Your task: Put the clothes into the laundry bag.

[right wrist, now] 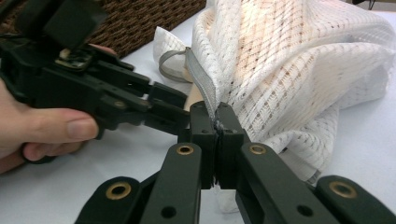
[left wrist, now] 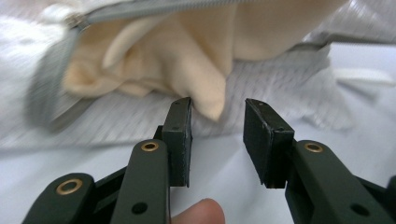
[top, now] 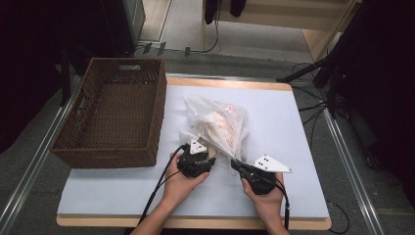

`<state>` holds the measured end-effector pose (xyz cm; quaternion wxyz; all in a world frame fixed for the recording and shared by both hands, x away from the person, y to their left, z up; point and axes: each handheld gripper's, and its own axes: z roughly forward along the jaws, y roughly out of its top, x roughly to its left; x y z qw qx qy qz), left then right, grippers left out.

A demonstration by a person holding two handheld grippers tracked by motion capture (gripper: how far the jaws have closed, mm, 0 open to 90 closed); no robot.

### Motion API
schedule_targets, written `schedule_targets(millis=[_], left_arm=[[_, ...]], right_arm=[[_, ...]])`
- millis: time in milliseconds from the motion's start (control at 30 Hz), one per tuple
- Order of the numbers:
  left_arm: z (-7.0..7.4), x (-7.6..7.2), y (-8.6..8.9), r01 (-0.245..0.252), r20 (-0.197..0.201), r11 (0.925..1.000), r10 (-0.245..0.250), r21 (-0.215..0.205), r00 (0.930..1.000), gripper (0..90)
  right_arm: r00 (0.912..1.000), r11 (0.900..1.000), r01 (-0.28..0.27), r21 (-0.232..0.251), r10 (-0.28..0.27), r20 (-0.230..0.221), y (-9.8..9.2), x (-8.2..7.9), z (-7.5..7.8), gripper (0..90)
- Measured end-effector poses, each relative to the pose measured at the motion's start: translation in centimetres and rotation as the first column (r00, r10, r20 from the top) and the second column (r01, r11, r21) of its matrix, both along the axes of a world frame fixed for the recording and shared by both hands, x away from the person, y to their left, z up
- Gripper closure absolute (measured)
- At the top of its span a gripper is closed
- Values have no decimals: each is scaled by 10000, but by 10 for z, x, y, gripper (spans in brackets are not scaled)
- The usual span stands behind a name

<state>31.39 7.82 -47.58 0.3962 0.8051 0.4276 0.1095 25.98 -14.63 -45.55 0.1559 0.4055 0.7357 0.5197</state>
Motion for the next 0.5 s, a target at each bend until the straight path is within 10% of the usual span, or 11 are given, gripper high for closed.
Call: schedule_targets(millis=[200,367,467,500], left_arm=[[-1,16,-10,-418,136,9991,419,-77,9990,541],[-2,6,-25,187,634,9958,-244,893,9977,432],[-2,0,-29,142,1011,9897,-288,1426,9945,643],[-1,-1,-30,344,931,9893,-479,1420,9945,852]], right_arm=[[10000,10000,-10,7,10,-49,0,0,-1,891],[10000,10000,-52,-14,52,-32,0,1,-1,892],[9999,9999,-97,-35,96,-98,2,0,-2,891],[9999,9999,-119,-54,119,-70,3,1,-2,891]])
